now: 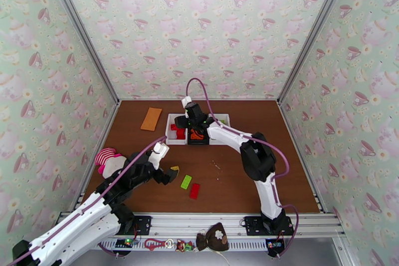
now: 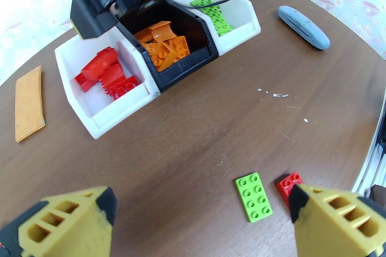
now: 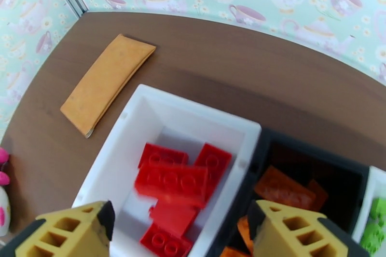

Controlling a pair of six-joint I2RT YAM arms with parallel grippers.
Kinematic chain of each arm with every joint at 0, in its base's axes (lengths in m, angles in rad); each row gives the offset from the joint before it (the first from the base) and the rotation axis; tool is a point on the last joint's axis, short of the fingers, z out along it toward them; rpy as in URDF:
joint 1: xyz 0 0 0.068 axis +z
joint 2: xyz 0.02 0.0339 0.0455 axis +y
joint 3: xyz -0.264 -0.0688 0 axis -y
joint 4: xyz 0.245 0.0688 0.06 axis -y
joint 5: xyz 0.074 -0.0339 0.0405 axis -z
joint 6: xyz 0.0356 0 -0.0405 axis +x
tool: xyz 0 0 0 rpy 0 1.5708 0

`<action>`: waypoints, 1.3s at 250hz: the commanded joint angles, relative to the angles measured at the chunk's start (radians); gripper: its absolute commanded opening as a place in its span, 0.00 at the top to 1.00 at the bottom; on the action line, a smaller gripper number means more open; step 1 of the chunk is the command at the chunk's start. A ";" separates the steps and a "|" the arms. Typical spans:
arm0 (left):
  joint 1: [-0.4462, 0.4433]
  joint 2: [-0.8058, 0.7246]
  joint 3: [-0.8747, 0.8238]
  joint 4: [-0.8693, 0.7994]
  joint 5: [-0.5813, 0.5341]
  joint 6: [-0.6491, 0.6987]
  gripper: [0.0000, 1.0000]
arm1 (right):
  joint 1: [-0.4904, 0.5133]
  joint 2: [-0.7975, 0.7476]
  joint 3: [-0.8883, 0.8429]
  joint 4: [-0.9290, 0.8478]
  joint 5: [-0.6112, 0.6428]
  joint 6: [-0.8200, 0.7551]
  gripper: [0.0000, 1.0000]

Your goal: Sort the legos into containers by color

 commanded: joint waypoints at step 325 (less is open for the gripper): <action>0.456 0.354 0.083 0.012 0.183 -0.352 0.00 | 0.411 -0.329 -0.571 -0.235 -0.003 -0.254 0.04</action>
